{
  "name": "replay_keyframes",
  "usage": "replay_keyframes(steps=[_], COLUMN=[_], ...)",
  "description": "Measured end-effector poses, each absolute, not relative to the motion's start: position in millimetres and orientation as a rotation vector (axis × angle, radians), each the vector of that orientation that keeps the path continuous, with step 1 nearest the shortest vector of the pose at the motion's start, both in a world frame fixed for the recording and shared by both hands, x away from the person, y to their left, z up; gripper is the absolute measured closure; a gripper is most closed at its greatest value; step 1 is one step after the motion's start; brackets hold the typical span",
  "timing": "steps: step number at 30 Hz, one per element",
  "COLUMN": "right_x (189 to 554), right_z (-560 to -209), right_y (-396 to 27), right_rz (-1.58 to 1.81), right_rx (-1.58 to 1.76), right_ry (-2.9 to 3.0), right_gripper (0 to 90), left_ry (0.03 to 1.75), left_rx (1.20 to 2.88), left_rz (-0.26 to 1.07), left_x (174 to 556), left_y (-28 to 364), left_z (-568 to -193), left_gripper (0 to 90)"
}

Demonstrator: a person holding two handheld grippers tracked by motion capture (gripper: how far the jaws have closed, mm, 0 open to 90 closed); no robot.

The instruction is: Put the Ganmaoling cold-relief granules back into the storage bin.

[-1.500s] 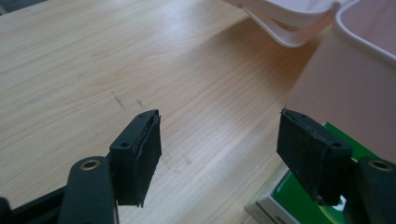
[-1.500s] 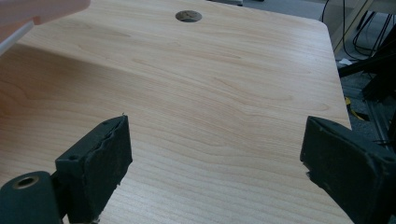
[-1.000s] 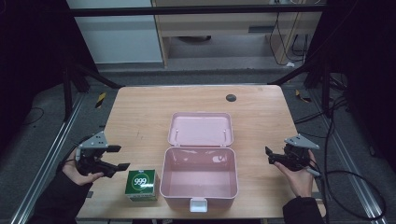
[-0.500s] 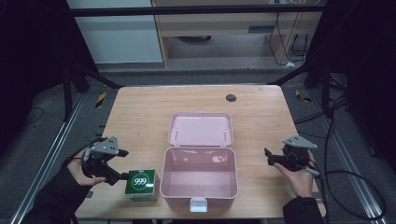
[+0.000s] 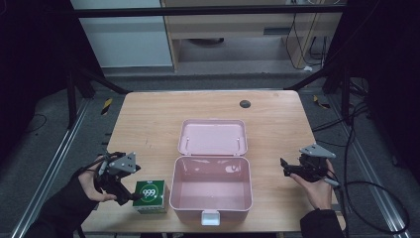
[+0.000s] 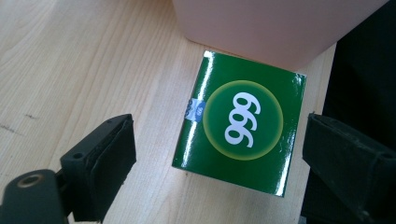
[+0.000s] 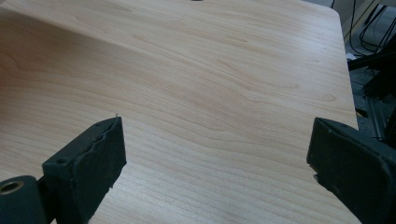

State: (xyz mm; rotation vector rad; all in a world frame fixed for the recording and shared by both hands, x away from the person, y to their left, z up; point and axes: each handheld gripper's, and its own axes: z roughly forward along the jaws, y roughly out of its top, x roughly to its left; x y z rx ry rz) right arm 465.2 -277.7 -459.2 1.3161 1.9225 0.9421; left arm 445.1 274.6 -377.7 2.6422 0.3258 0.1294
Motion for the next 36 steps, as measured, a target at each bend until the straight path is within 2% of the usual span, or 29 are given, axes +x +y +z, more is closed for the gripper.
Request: replay_keyframes(steps=[17,36], right_x=[466,467], right_z=[-461,-465], right_y=[-278,-276], right_rz=[0.932,0.901], right_rx=[1.320,1.308], right_ry=[1.930,1.963], right_gripper=[4.4,4.0], left_ry=[0.247,0.194], left_rx=[2.734,2.798], left_rz=[0.103,0.060], left_x=[444,447], left_y=[254,243], left_z=[-396,-421], left_gripper=[5.1,5.9])
